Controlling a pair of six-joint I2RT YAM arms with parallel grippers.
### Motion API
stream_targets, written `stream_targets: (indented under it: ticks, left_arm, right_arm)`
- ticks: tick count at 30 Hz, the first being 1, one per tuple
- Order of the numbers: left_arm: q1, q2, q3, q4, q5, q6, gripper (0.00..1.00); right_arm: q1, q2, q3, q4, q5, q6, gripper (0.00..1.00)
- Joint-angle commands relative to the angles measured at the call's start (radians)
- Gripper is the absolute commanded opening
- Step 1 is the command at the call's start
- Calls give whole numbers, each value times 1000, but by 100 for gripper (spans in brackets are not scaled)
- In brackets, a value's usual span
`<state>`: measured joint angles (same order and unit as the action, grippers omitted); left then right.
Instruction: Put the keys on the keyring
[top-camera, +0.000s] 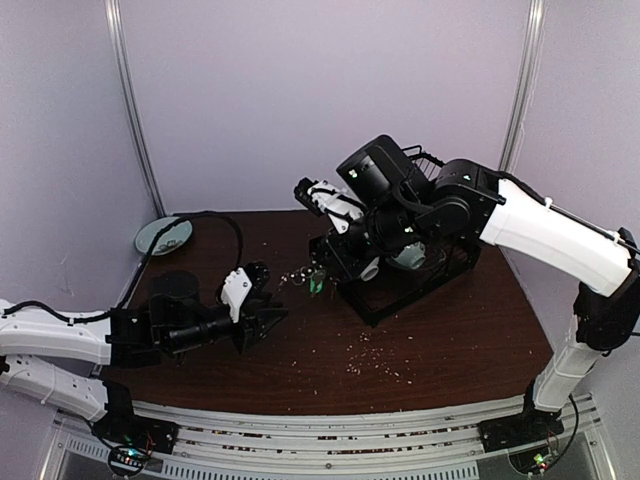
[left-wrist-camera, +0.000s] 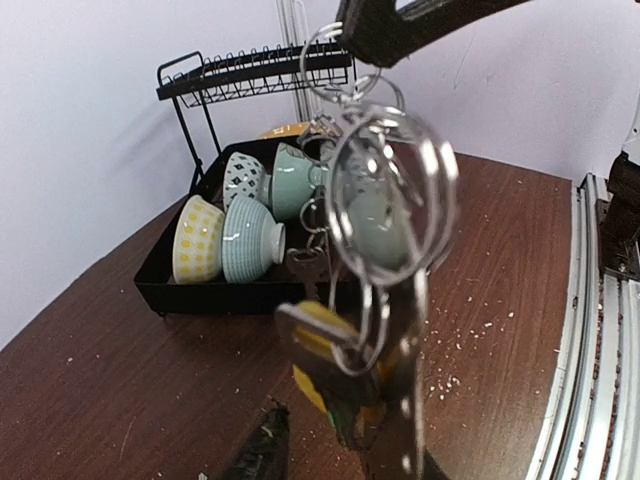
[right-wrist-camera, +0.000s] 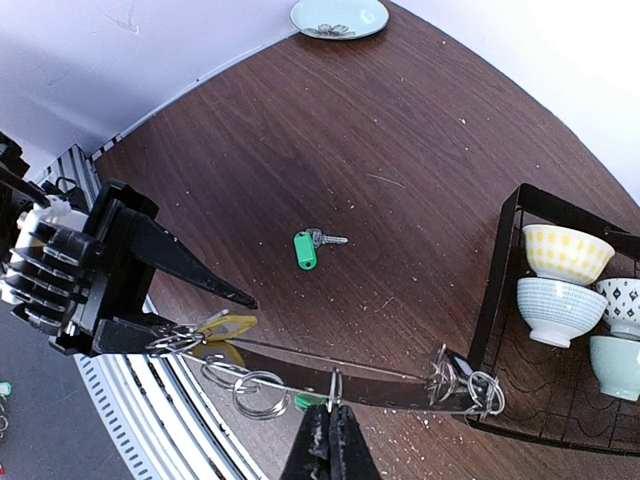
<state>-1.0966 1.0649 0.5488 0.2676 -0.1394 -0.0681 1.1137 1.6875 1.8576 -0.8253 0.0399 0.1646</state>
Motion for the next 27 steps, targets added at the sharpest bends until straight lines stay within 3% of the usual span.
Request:
stream_targets:
  ticks: [1,7,8,11,16,23,27]
  left_arm:
    - [1,-9,30,123,0,16,31]
    - [1,-14,14,167,19,22,34]
    - [1,-12,17,168,18,23,30]
    - [1,-10,25,155,6,30,0]
    - [1,-43,13,109,-80,86,0]
    - [-6,-112,17,20,-217,305,0]
    - [-26,-106,16,22,-189,343,0]
  right_arm:
    - [-5,-24,-10,29,-5,16,0]
    - [-6,-23,-30,65,-23,29,0]
    - [-7,-23,-29,72,-29,31,0]
    - [-8,-23,-24,67,-34,33,0]
    - [-28,-33,-49,12,-56,54,0]
    - [-46,-70,-164,-18,-94,89,0]
    - [-49,-66,-180,-20,-150,95,0]
